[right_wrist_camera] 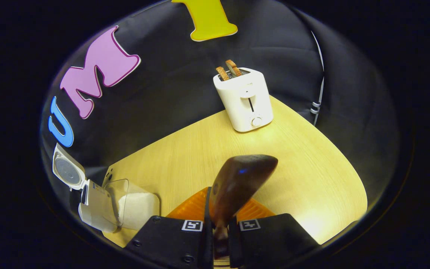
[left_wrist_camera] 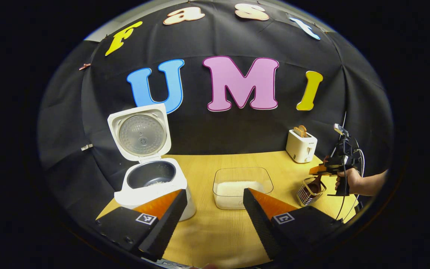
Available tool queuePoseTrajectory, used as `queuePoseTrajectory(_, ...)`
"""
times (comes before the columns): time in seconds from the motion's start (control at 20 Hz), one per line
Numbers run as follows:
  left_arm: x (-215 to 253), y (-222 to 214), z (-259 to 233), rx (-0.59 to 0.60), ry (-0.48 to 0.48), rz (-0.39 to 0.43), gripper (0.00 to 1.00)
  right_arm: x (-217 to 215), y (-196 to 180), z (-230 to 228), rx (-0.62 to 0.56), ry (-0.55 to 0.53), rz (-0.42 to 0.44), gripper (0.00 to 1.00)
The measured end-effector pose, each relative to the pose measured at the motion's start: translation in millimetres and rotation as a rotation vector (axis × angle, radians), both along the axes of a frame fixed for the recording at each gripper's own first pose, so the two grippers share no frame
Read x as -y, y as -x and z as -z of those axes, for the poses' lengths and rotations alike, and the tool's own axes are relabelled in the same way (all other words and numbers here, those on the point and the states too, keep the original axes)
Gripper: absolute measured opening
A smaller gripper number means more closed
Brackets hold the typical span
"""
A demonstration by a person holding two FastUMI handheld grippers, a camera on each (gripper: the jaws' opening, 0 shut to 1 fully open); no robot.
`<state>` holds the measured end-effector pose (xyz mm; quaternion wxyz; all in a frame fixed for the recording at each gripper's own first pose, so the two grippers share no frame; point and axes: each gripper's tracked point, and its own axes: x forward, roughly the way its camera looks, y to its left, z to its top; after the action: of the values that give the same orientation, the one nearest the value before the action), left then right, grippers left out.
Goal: Close the left gripper, press the button to open the rice cooker; take a wooden spoon from the chopstick holder with the right hand, scoop a spoonful of rice and pour it into the rice cooker, then put the wooden spoon back into the chopstick holder.
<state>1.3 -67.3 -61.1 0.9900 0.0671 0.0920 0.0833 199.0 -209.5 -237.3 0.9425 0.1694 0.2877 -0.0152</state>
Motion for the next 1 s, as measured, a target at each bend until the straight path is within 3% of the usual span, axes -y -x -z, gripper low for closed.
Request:
queuePoseTrajectory(0.2,-4.6,2.5,-0.4,-0.001,0.012,0.005,0.97,-3.0,6.6,-47.6,0.132,0.084,0.014,0.19)
queuePoseTrajectory(0.25,-7.1,1.2,0.1,-0.002,0.018,0.010,0.97,-2.1,6.8,-60.7,0.160,0.102,0.024,0.07)
queuePoseTrajectory(0.3,-9.9,-0.9,0.3,-0.003,0.022,0.014,0.97,0.4,7.2,-73.7,0.186,0.117,0.036,0.18)
queuePoseTrajectory(0.55,-29.2,-14.1,-4.2,0.011,0.052,0.038,0.96,5.6,15.0,-144.0,0.318,0.223,0.077,0.18)
queuePoseTrajectory(0.8,-63.6,-18.9,-15.6,0.047,0.045,0.028,0.97,-33.9,12.8,-180.9,0.375,0.207,0.089,0.18)
queuePoseTrajectory(1.0,-90.4,-17.5,-7.7,0.026,0.095,0.026,0.97,-97.2,3.9,-182.5,0.397,0.221,0.051,0.18)
